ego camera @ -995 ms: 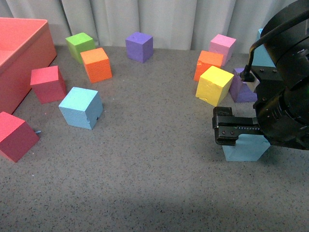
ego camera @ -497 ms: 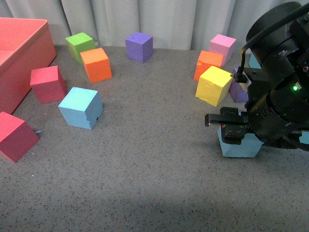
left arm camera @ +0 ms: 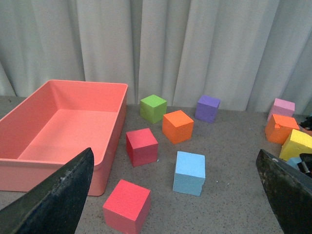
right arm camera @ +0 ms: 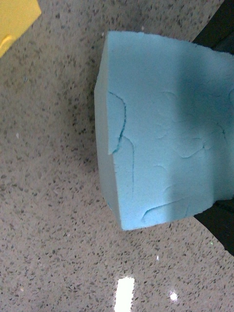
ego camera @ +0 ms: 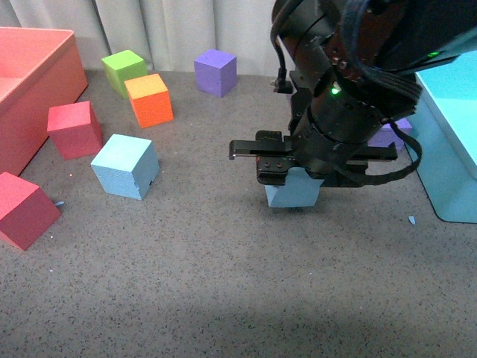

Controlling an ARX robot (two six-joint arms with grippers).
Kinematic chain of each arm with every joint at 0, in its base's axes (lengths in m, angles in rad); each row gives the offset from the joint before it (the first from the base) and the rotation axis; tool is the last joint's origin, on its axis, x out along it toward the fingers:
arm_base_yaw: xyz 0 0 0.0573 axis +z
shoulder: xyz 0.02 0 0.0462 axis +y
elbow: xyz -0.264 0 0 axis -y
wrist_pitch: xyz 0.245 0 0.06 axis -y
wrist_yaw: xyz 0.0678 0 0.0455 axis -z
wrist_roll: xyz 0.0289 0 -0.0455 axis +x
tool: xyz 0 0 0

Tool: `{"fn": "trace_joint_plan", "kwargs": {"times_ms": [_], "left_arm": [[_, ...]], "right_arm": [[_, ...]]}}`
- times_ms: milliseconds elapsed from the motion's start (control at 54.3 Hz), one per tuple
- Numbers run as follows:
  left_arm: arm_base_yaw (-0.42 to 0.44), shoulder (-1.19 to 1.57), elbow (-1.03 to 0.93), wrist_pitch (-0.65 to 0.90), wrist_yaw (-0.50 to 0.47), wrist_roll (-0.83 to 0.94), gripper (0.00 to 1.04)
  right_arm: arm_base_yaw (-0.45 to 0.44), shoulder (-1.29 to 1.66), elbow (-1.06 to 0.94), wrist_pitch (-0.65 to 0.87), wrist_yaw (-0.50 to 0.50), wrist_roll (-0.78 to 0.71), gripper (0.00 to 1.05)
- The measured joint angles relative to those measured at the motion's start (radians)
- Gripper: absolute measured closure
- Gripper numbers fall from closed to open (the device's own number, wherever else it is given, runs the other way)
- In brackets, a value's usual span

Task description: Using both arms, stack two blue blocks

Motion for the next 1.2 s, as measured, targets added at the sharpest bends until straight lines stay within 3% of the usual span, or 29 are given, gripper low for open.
{"fn": "trace_joint_plan", "kwargs": {"times_ms": [350, 718, 884, 976, 1197], "left_arm": [[0.000, 0.000, 0.000, 0.000, 0.000, 0.000, 0.07], [0.000, 0.000, 0.000, 0.000, 0.000, 0.000, 0.07], [0.000, 0.000, 0.000, 0.000, 0.000, 0.000, 0.07], [0.000, 0.000, 0.000, 0.000, 0.000, 0.000, 0.07], [0.000, 0.000, 0.000, 0.000, 0.000, 0.000, 0.07]], "right_arm": [[0.094, 0.187, 0.304, -0.159, -0.019, 0.060, 0.58], [0.116, 0.223, 0.352, -0.186, -0.022, 0.072, 0.59], [0.112, 0.201, 0.322, -0.140, -0.042, 0.098, 0.22], [0.105, 0.159, 0.278, -0.095, -0.058, 0.117, 0.09], [0.077, -0.024, 0.139, 0.004, -0.073, 0.130, 0.09]]}}
